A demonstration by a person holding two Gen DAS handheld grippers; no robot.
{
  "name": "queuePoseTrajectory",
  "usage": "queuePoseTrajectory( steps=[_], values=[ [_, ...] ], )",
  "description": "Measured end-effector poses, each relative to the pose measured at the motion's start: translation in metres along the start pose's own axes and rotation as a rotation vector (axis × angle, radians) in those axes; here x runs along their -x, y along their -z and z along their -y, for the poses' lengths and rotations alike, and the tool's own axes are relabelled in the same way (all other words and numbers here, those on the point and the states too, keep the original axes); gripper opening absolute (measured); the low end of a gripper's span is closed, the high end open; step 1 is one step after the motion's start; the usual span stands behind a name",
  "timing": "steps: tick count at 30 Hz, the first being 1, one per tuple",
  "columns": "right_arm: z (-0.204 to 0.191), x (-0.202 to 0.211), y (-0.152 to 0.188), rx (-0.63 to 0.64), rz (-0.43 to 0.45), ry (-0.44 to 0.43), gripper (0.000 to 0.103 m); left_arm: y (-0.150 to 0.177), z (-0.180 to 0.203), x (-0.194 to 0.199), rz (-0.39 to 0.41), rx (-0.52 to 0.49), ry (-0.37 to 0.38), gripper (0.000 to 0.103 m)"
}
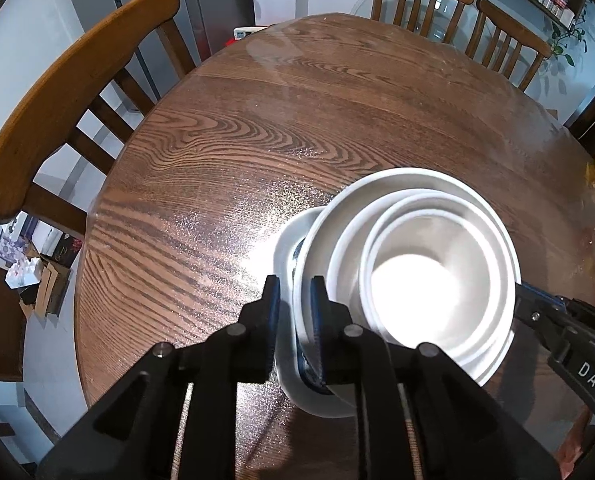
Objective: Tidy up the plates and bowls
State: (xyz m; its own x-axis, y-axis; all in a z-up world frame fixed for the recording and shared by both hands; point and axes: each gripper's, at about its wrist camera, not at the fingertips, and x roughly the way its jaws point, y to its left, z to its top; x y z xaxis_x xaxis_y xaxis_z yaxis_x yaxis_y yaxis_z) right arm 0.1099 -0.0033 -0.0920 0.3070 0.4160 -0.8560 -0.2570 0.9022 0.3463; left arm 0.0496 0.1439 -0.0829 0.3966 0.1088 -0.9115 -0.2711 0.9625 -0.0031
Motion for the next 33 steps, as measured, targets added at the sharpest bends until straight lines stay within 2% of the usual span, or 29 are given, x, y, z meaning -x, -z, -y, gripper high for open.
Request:
queuePoseTrajectory(
  steps=[4, 11, 13, 17, 21, 26, 33],
  values=[
    [0.0, 0.002, 0.0, 0.002, 0.006, 0.012, 0.011, 0.001, 0.0, 0.001, 0.003, -0.001, -0.015, 0.025],
    [-0.004, 0.008, 0.001, 0.022, 0.022, 0.033, 0.011, 0.002, -0.002, 0.002, 0.013, 0.001, -0.031, 0.028],
    [-0.006, 0.014, 0.001, 0.037, 0.051, 0.053, 0.011, 0.002, -0.003, 0.006, 0.035, 0.004, -0.045, 0.034],
    [-0.01, 0.026, -0.001, 0.055, 0.081, 0.019, 0.011, -0.001, -0.005, 0.014, 0.066, 0.012, -0.048, 0.042],
    [-0.015, 0.029, 0.0, 0.064, 0.089, 0.006, 0.011, -0.002, -0.007, 0.02, 0.088, 0.014, -0.045, 0.058],
    [-0.02, 0.036, 0.003, 0.077, 0.103, -0.001, 0.011, -0.001, -0.008, 0.026, 0.108, 0.016, -0.046, 0.061],
    [-0.02, 0.046, 0.007, 0.075, 0.117, -0.029, 0.011, 0.003, -0.008, 0.038, 0.135, 0.02, -0.04, 0.076]
  ],
)
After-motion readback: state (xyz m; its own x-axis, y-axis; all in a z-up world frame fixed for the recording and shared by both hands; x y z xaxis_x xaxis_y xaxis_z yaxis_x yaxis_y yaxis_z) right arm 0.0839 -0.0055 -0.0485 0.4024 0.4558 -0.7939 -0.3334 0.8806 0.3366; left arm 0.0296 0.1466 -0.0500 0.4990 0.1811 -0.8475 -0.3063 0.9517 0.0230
